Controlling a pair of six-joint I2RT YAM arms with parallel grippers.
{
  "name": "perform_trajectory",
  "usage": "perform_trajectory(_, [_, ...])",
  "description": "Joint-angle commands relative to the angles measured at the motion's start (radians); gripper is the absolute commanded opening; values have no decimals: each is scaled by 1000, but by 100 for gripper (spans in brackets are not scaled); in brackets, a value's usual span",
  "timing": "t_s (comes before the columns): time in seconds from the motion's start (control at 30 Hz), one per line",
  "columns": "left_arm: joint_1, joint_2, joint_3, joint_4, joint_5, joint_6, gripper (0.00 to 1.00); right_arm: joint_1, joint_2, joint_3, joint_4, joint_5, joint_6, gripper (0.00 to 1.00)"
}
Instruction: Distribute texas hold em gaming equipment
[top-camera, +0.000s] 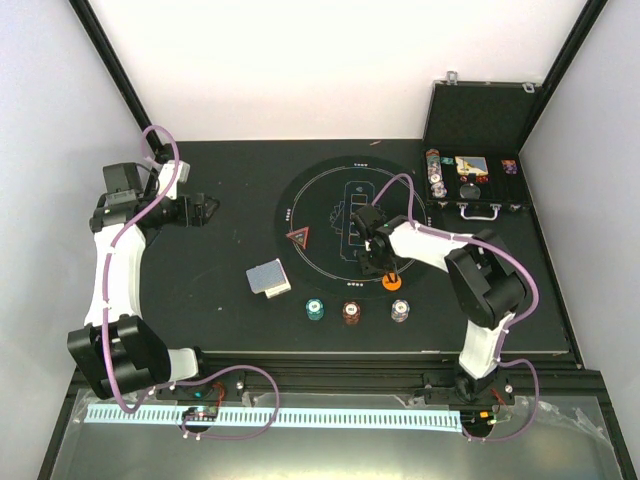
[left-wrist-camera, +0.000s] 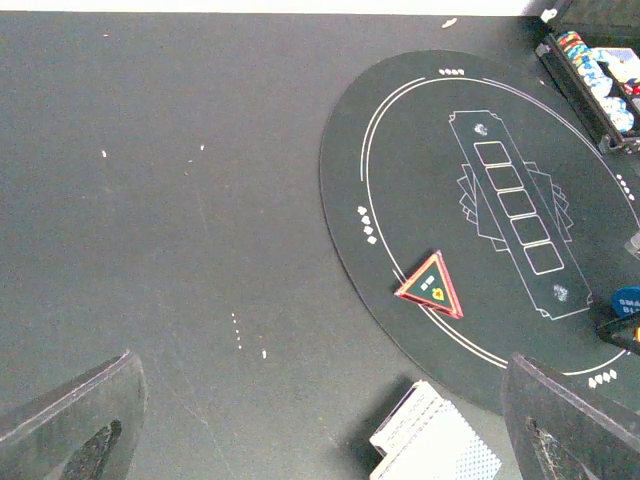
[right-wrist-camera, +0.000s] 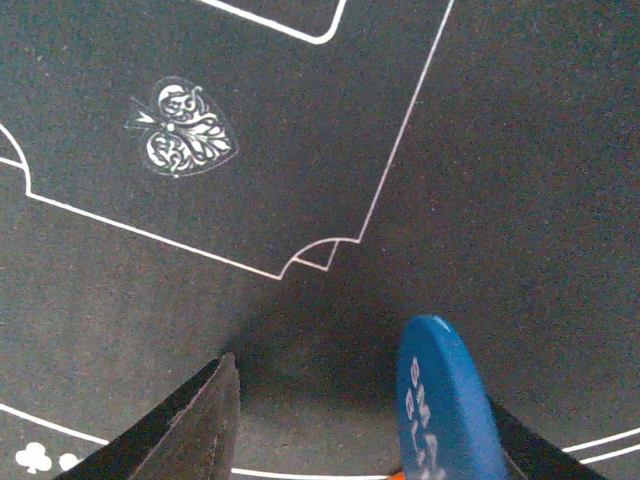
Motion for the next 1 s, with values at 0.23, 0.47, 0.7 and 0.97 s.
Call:
perform_trajectory(0.23, [8,-4,57,-35,-10,12,99,-31,106,137,-6,2,-18,47])
perform_trajectory(0.47, [8,-6,59,-37,-27,24,99,-34,115,196,-30,22,-27,18])
perform_trajectory(0.7, [9,3,57,-33,-23,17,99,-33,94,164,-30,25,-33,20])
perform_trajectory(0.97, [9,14,55,-32,-13,4,99,-55,27,176,-39,58,-33,1])
